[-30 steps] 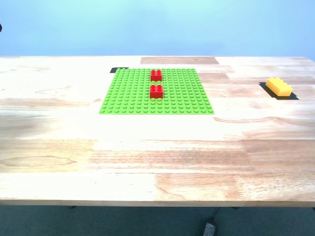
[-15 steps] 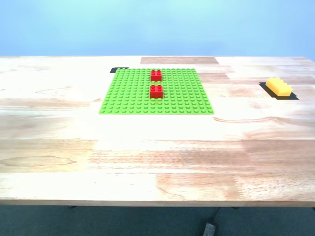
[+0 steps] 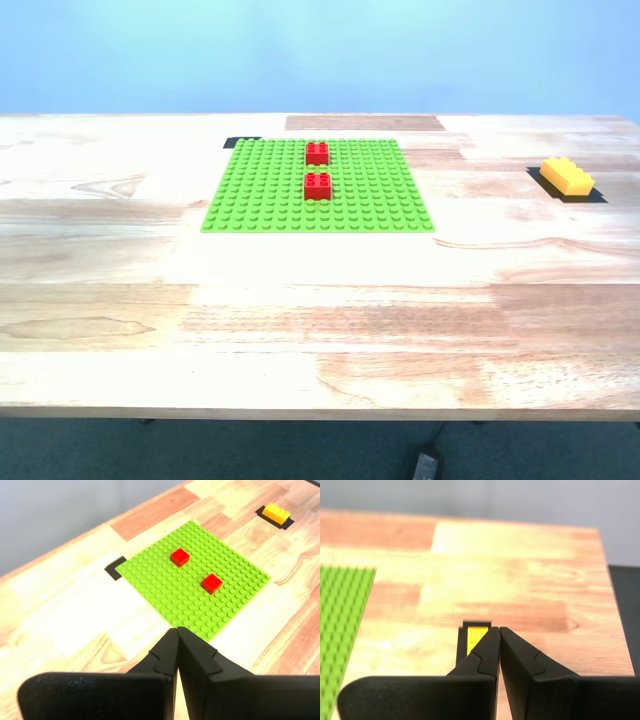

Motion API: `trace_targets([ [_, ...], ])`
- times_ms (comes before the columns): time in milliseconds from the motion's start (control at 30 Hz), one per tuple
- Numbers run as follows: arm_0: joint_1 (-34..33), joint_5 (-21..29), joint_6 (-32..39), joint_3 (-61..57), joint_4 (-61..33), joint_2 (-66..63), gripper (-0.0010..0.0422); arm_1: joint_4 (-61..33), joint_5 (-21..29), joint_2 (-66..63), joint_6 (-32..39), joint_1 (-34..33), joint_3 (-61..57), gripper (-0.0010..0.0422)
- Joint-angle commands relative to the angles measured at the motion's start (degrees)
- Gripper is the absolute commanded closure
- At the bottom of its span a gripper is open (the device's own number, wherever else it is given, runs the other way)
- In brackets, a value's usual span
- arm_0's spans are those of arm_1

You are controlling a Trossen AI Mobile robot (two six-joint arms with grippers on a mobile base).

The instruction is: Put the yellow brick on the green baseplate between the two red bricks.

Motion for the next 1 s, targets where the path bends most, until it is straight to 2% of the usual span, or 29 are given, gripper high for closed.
trace_targets([
  [33, 0.0, 0.0, -0.2, 0.0, -0.1, 1.6, 0.0412, -8.4, -1.7, 6.5, -1.4, 0.0, 7.3, 0.0412],
  [133, 0.0, 0.0, -0.2, -0.1, 0.0, 2.9, 0.0412, -16.9, -1.7, 13.5, -2.6, 0.0, 15.4, 0.0389],
  [233, 0.0, 0.2, -0.2, -0.2, 0.0, 3.5, 0.0412, -23.7, -1.2, 19.8, -3.2, -0.1, 22.2, 0.0333],
  [333, -0.1, 0.2, -0.2, -0.2, 0.0, 3.5, 0.0412, -26.4, -1.1, 24.0, -3.6, -0.4, 25.9, 0.0256],
  [500, -0.1, 0.2, -0.2, -0.2, 0.1, 3.3, 0.0413, -26.2, -1.5, 28.7, -3.5, -0.3, 27.1, 0.0097],
  [600, 0.0, 0.2, -0.2, -0.2, 0.0, 3.3, 0.0413, -24.8, -1.3, 31.5, -3.0, -0.3, 25.6, 0.0034],
  [667, -0.1, 0.2, -0.2, -0.1, 0.0, 3.3, 0.0412, -23.7, -1.4, 33.2, -3.1, -0.3, 23.8, 0.003],
  [1000, -0.1, 0.2, -0.2, -0.2, 0.0, 3.3, 0.0412, -13.8, -1.5, 38.0, -4.9, 0.4, 14.8, 0.0084],
])
